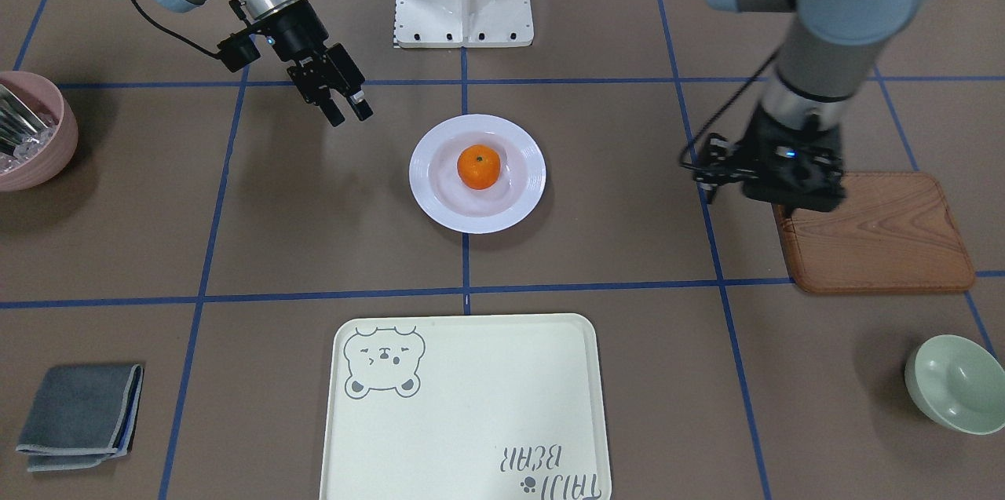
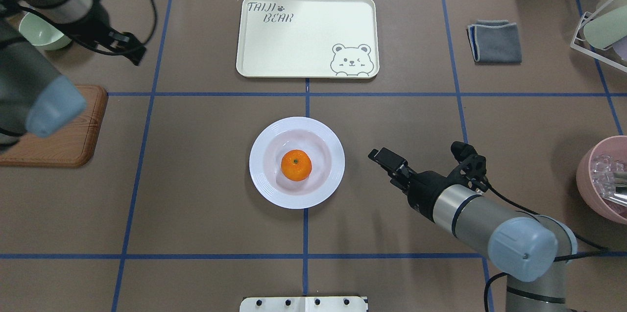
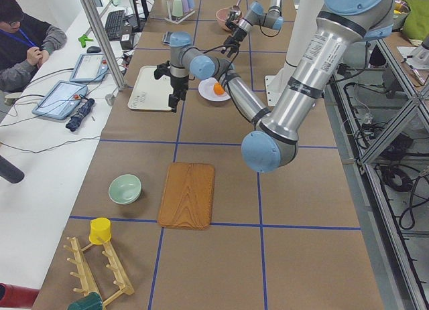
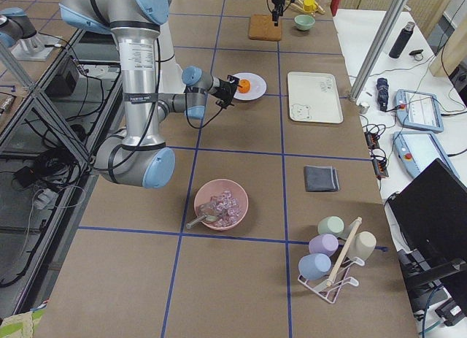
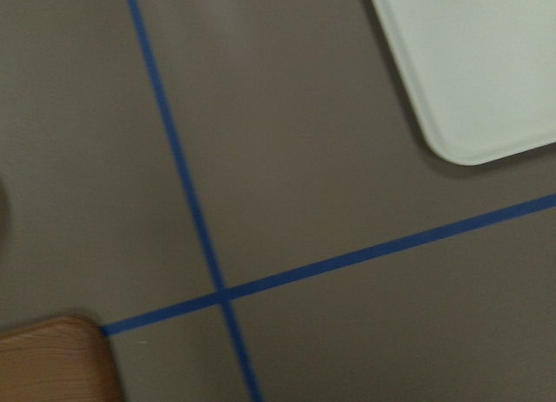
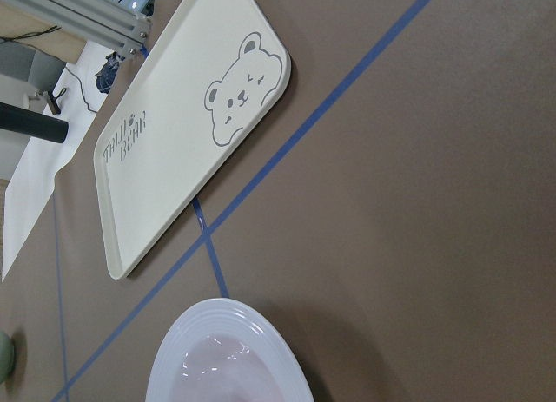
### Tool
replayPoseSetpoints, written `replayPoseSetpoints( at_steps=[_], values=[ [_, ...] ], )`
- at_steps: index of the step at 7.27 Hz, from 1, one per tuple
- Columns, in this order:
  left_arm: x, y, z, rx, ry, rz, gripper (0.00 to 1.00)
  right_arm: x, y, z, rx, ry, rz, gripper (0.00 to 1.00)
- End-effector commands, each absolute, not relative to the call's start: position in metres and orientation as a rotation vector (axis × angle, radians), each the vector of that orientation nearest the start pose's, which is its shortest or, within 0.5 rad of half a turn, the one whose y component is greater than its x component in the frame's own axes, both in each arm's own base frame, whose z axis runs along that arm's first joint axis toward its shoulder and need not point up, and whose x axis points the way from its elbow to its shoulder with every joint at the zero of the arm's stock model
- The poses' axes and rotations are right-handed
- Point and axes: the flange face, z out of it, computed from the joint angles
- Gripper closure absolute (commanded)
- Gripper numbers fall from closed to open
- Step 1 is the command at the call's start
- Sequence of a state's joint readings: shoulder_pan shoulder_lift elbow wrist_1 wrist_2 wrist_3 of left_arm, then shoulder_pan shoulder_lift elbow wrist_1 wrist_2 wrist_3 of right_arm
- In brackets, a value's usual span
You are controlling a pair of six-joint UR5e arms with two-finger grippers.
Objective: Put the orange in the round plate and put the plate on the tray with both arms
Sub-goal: 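Withdraw the left arm while the right gripper lowers to the plate rim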
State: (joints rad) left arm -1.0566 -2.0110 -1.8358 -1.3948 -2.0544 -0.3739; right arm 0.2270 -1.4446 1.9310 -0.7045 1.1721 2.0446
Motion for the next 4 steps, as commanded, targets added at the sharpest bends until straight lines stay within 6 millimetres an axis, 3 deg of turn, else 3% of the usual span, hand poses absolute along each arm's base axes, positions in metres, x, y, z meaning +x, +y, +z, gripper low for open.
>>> replayPoseSetpoints(
  at_steps=[1,2,3,4],
  values=[
    [0.102,-0.581,0.441,0.186,0.562,0.226,0.01,-0.5,-0.283,0.295,0.157,-1.4,0.906,0.01],
    [0.007,-0.588,0.502,0.212,0.53,0.253,0.01,-0.506,-0.276,0.293,0.148,-1.39,0.898,0.01],
    [-0.051,-0.593,0.556,0.181,0.59,0.259,0.01,-0.513,-0.266,0.295,0.135,-1.382,0.882,0.01],
    [-0.089,-0.6,0.596,0.124,0.679,0.167,0.01,-0.526,-0.257,0.302,0.12,-1.362,0.876,0.02]
  ],
)
